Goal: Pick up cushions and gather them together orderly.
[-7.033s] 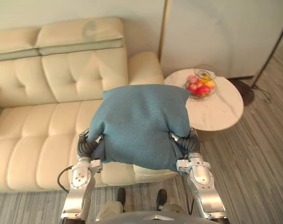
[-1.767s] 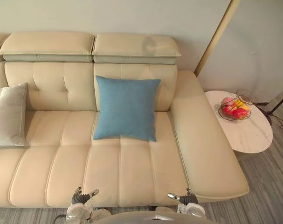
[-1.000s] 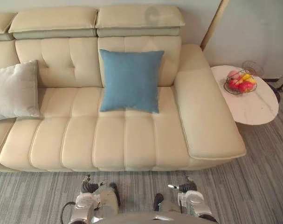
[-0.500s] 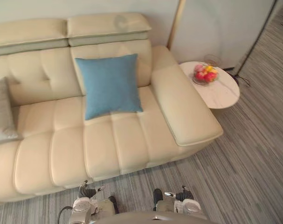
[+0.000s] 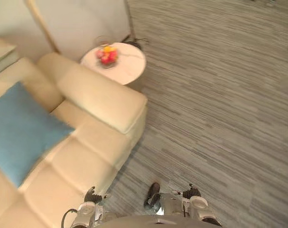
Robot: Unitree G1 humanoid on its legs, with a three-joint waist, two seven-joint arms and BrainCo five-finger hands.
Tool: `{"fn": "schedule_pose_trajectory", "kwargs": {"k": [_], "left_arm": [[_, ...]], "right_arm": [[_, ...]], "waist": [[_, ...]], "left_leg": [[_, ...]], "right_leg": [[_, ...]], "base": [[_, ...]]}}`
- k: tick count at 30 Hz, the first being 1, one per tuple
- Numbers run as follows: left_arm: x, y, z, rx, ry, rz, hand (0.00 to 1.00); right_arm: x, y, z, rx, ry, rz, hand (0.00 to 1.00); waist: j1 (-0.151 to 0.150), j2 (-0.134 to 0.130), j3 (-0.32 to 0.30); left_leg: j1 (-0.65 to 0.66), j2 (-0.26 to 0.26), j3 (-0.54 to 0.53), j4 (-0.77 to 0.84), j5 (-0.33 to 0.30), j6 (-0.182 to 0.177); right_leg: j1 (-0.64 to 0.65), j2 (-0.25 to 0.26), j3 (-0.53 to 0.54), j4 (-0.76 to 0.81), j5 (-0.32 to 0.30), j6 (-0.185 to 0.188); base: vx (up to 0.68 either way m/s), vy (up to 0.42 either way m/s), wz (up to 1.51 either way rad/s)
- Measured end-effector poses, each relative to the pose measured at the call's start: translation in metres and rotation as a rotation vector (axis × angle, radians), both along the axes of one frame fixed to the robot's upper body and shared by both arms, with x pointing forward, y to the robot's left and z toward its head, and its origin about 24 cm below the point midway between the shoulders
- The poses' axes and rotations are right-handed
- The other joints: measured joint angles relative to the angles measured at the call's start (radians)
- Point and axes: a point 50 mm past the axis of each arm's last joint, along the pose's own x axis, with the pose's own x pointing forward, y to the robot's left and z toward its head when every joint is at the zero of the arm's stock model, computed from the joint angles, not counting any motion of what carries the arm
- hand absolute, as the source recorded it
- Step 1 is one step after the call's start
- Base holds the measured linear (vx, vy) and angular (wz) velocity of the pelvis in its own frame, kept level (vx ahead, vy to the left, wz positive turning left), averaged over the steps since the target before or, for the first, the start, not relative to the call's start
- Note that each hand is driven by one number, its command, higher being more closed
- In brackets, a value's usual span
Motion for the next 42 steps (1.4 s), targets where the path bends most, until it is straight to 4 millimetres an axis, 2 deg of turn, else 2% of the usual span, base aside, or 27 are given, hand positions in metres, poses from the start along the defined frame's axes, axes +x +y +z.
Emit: {"fn": "schedule_pose_trajectory", "kwargs": {"k": [1, 2, 3, 4, 6, 9, 11, 13, 14, 16, 17, 19, 20, 22, 23, 24, 25, 26, 27, 28, 29, 30, 32, 34, 37, 39, 42], "left_arm": [[0.005, -0.001, 0.002, -0.01, -0.024, 0.019, 0.0], [0.007, -0.002, 0.003, -0.009, -0.035, 0.012, 0.0], [0.008, -0.002, 0.003, -0.01, -0.038, 0.011, 0.0], [0.011, -0.005, 0.005, -0.02, -0.055, 0.017, 0.0], [0.014, -0.007, 0.007, -0.029, -0.079, 0.019, 0.0], [0.021, -0.01, 0.01, -0.039, -0.11, 0.024, 0.0], [0.024, -0.013, 0.012, -0.044, -0.126, 0.024, 0.0], [0.026, -0.014, 0.013, -0.046, -0.137, 0.023, 0.0], [0.028, -0.01, 0.014, -0.035, -0.146, 0.02, 0.0], [0.03, -0.006, 0.016, -0.023, -0.157, 0.017, 0.0], [0.034, -0.002, 0.019, -0.014, -0.175, 0.016, 0.0], [0.036, -0.002, 0.019, -0.012, -0.177, 0.014, 0.0], [0.033, -0.001, 0.018, -0.005, -0.158, 0.006, 0.0], [0.03, 0.0, 0.016, 0.005, -0.137, -0.024, 0.0], [0.028, 0.001, 0.015, 0.01, -0.127, -0.035, 0.0], [0.026, 0.004, 0.014, 0.018, -0.114, -0.037, 0.0], [0.024, 0.008, 0.013, 0.028, -0.105, -0.038, 0.0], [0.023, 0.01, 0.013, 0.033, -0.103, -0.038, 0.0], [0.023, 0.014, 0.014, 0.049, -0.101, -0.036, 0.0], [0.023, 0.016, 0.014, 0.053, -0.1, -0.036, 0.0], [0.022, 0.018, 0.013, 0.059, -0.092, -0.036, 0.0], [0.021, 0.023, 0.013, 0.072, -0.086, -0.033, 0.0], [0.02, 0.016, 0.011, 0.058, -0.078, -0.029, 0.0], [0.021, 0.009, 0.01, 0.046, -0.074, -0.032, 0.0], [0.023, 0.006, 0.01, 0.034, -0.081, -0.031, 0.0], [0.025, 0.006, 0.011, 0.035, -0.09, -0.027, 0.0], [0.024, 0.008, 0.012, 0.033, -0.096, -0.004, 0.0]], "right_arm": [[0.0, -0.003, 0.0, -0.013, 0.016, 0.013, 0.0], [-0.001, -0.002, -0.001, -0.022, 0.029, 0.025, 0.0], [-0.001, -0.002, -0.001, -0.022, 0.03, 0.025, 0.0], [-0.001, -0.003, -0.003, -0.021, 0.046, 0.024, 0.0], [-0.009, -0.003, -0.007, -0.01, 0.08, 0.007, 0.0], [-0.013, -0.005, -0.008, -0.011, 0.089, -0.011, 0.0], [-0.017, -0.006, -0.009, -0.01, 0.095, -0.03, 0.0], [-0.018, -0.006, -0.009, -0.012, 0.099, -0.035, 0.0], [-0.016, -0.001, -0.01, -0.001, 0.093, -0.036, 0.0], [-0.02, 0.004, -0.012, 0.017, 0.099, -0.047, 0.0], [-0.025, 0.01, -0.014, 0.034, 0.106, -0.059, 0.0], [-0.019, 0.012, -0.011, 0.031, 0.082, -0.057, 0.0], [-0.011, 0.015, -0.009, 0.033, 0.058, -0.043, 0.0], [-0.001, 0.014, -0.005, 0.026, 0.033, -0.029, 0.0], [0.006, 0.013, -0.002, 0.019, 0.014, -0.018, 0.0], [0.013, 0.016, 0.0, 0.014, -0.002, 0.008, 0.0], [0.017, 0.019, 0.002, 0.015, -0.009, 0.026, 0.0], [0.019, 0.019, 0.002, 0.015, -0.013, 0.03, 0.0], [0.024, 0.019, 0.004, 0.012, -0.025, 0.033, 0.0], [0.025, 0.018, 0.005, 0.01, -0.028, 0.033, 0.0], [0.025, 0.017, 0.005, 0.006, -0.031, 0.032, 0.0], [0.018, 0.012, 0.003, -0.004, -0.018, 0.022, 0.0], [0.018, 0.002, 0.005, -0.029, -0.02, 0.013, 0.0], [0.017, -0.004, 0.006, -0.038, -0.024, -0.01, 0.0], [0.0, -0.007, 0.0, -0.008, 0.007, -0.077, 0.0], [-0.002, -0.008, -0.001, -0.006, 0.011, -0.092, 0.0], [0.004, -0.011, 0.002, -0.022, -0.006, -0.104, 0.0]], "waist": [[0.022, 0.0, 0.01], [0.032, -0.01, 0.019], [0.033, -0.005, 0.018], [0.039, -0.004, 0.021], [0.057, 0.001, 0.022], [0.065, 0.004, 0.028], [0.077, 0.008, 0.032], [0.101, 0.005, 0.032], [0.1, -0.006, 0.03], [0.093, -0.034, 0.029], [0.105, -0.069, 0.029], [0.111, -0.076, 0.033], [0.109, -0.075, 0.035], [0.097, -0.064, 0.043], [0.091, -0.05, 0.052], [0.098, -0.033, 0.064], [0.095, -0.032, 0.065], [0.095, -0.032, 0.065], [0.094, -0.043, 0.066], [0.094, -0.048, 0.067], [0.092, -0.065, 0.068], [0.085, -0.098, 0.069], [0.093, -0.051, 0.071], [0.074, -0.014, 0.078], [0.081, 0.022, 0.091], [0.097, 0.025, 0.092], [0.128, 0.026, 0.093]], "left_leg": [[-0.062, 0.058, -0.118, 0.216, 0.043, 0.079], [-0.126, 0.025, -0.265, 0.333, 0.016, 0.033], [-0.143, 0.01, -0.298, 0.349, 0.011, 0.024], [-0.202, -0.051, -0.4, 0.374, -0.005, 0.011], [-0.288, -0.12, -0.487, 0.324, -0.009, 0.018], [-0.39, -0.212, -0.6, 0.084, 0.015, -0.003], [-0.412, -0.264, -0.694, -0.115, 0.089, -0.028], [-0.406, -0.273, -0.736, -0.235, 0.238, -0.04], [-0.403, -0.293, -0.737, -0.207, 0.286, -0.005], [-0.416, -0.314, -0.73, -0.158, 0.25, 0.023], [-0.412, -0.318, -0.664, -0.12, 0.197, 0.037], [-0.373, -0.307, -0.583, -0.103, 0.159, 0.075], [-0.315, -0.303, -0.52, -0.1, 0.131, 0.103], [-0.243, -0.297, -0.482, -0.116, 0.12, 0.115], [-0.198, -0.279, -0.445, -0.132, 0.117, 0.115], [-0.127, -0.255, -0.391, -0.174, 0.117, 0.115], [-0.097, -0.247, -0.364, -0.197, 0.117, 0.115], [-0.084, -0.245, -0.349, -0.208, 0.117, 0.115], [-0.067, -0.243, -0.315, -0.224, 0.115, 0.107], [-0.065, -0.245, -0.306, -0.223, 0.113, 0.1], [-0.059, -0.259, -0.301, -0.22, 0.104, 0.083], [-0.032, -0.289, -0.31, -0.21, 0.071, 0.033], [-0.027, -0.254, -0.31, -0.197, 0.054, 0.017], [-0.071, -0.208, -0.31, -0.096, 0.048, 0.01], [-0.177, -0.106, -0.39, 0.274, 0.049, 0.022], [-0.226, -0.117, -0.452, 0.373, 0.017, 0.025], [-0.36, -0.181, -0.524, 0.292, -0.004, 0.02]], "right_leg": [[0.036, 0.046, 0.077, -0.017, -0.003, -0.011], [0.073, 0.07, 0.145, -0.048, 0.003, -0.018], [0.084, 0.075, 0.163, -0.056, 0.004, -0.016], [0.126, 0.098, 0.232, -0.103, 0.019, -0.015], [0.175, 0.119, 0.333, -0.158, 0.031, -0.014], [0.234, 0.125, 0.461, -0.209, 0.03, 0.001], [0.275, 0.126, 0.539, -0.247, 0.024, 0.011], [0.303, 0.128, 0.636, -0.28, 0.009, 0.036], [0.313, 0.113, 0.685, -0.284, -0.014, 0.05], [0.308, 0.09, 0.701, -0.262, -0.034, 0.056], [0.256, 0.066, 0.709, -0.148, -0.064, 0.093], [0.174, 0.051, 0.684, 0.042, -0.074, 0.21], [0.094, 0.015, 0.62, 0.216, -0.062, 0.311], [0.038, -0.049, 0.465, 0.325, -0.07, 0.27], [0.026, -0.091, 0.338, 0.337, -0.08, 0.21], [0.026, -0.135, 0.163, 0.294, -0.087, 0.168], [0.022, -0.158, 0.061, 0.248, -0.081, 0.16], [0.017, -0.169, 0.012, 0.222, -0.076, 0.153], [0.0, -0.18, -0.111, 0.127, -0.042, 0.118], [-0.006, -0.174, -0.142, 0.084, -0.016, 0.106], [-0.011, -0.16, -0.154, -0.005, 0.064, 0.061], [-0.002, -0.147, -0.13, -0.078, 0.139, 0.0], [0.001, -0.117, -0.125, -0.088, 0.15, -0.01], [0.024, -0.062, -0.11, -0.155, 0.147, 0.0], [0.135, 0.025, -0.058, -0.249, 0.125, -0.01], [0.185, 0.05, -0.003, -0.281, 0.121, -0.012], [0.213, 0.06, 0.144, -0.311, 0.119, -0.008]], "base": [[0.3, -0.22, -1.68], [0.21, -0.183, -1.6], [0.25, -0.07, -1.65], [0.26, -0.002, -1.39], [0.32, 0.075, -1.72], [0.25, 0.142, -1.31], [0.35, 0.25, -1.17], [0.47, 0.339, -1.43], [0.46, 0.351, -1.21], [0.36, 0.27, -0.72], [0.43, 0.279, -1.0], [0.43, 0.259, -1.23], [0.42, 0.232, -1.36], [0.29, 0.15, -1.12], [0.21, 0.089, -1.08], [0.31, 0.114, -1.23], [0.26, 0.071, -1.03], [0.31, 0.021, -0.78], [0.2, -0.004, -0.58], [0.26, -0.033, -0.61], [0.32, -0.118, -0.33], [0.38, -0.134, -0.41], [0.24, -0.066, -0.43], [0.22, -0.06, -0.41], [0.25, -0.077, -0.54], [0.24, 0.006, -0.96], [0.16, 0.075, -1.23]]}}
